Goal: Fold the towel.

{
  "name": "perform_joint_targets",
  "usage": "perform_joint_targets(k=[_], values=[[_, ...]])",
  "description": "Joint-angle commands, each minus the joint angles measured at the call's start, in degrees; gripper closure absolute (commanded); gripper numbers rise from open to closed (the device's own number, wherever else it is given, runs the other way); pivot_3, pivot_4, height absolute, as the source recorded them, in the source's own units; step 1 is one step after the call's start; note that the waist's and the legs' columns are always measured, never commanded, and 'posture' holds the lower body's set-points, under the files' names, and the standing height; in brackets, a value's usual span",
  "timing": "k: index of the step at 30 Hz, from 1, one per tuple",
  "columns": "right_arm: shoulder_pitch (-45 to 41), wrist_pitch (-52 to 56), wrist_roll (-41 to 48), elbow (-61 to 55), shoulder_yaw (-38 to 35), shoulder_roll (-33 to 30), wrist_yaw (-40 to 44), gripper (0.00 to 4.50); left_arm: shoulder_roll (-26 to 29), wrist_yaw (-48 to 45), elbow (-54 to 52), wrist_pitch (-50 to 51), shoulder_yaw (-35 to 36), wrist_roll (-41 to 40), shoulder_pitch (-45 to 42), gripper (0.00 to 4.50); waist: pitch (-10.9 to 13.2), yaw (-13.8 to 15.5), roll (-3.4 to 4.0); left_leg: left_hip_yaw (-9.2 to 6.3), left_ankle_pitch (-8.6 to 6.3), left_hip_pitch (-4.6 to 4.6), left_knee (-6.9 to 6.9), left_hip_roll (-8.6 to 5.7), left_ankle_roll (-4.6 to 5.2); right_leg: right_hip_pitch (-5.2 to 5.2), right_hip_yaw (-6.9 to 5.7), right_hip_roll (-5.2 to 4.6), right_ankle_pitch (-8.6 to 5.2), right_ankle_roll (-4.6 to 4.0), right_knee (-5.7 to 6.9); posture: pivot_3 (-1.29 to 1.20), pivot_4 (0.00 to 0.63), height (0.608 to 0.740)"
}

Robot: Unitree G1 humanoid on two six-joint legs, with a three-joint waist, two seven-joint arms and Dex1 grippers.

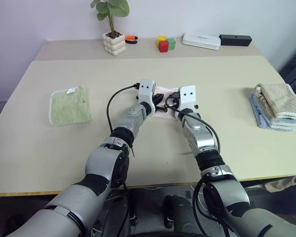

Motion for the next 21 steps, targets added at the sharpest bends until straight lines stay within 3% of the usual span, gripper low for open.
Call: perform_joint_targets(k=[1,21], values=[[0.4,-0.3,0.0,1.2,-2.2,-2.1,-0.4,4.47,4.3,0.6,-1.7,-0.1,3.4,-2.0,0.9,4.44,0.0,0.0,0.00,0.00,0.00,0.00,0.00,0.00,0.00,0.00,0.00,0.00,0.00,0.00,0.00,0.00,0.150,0.740],[-1.4,0.2,0.7,1.8,-4.9,-4.3,-3.9,4.47,4.7,-2.9,-7.5,-1.1,5.6,-5.0,1.1,4.44,0.0,0.0,0.00,0.02,0.00,-0.01,0.00,0.00,0.00,0.00,0.00,0.00,0.00,0.00,0.00,0.00,0.150,0.740]])
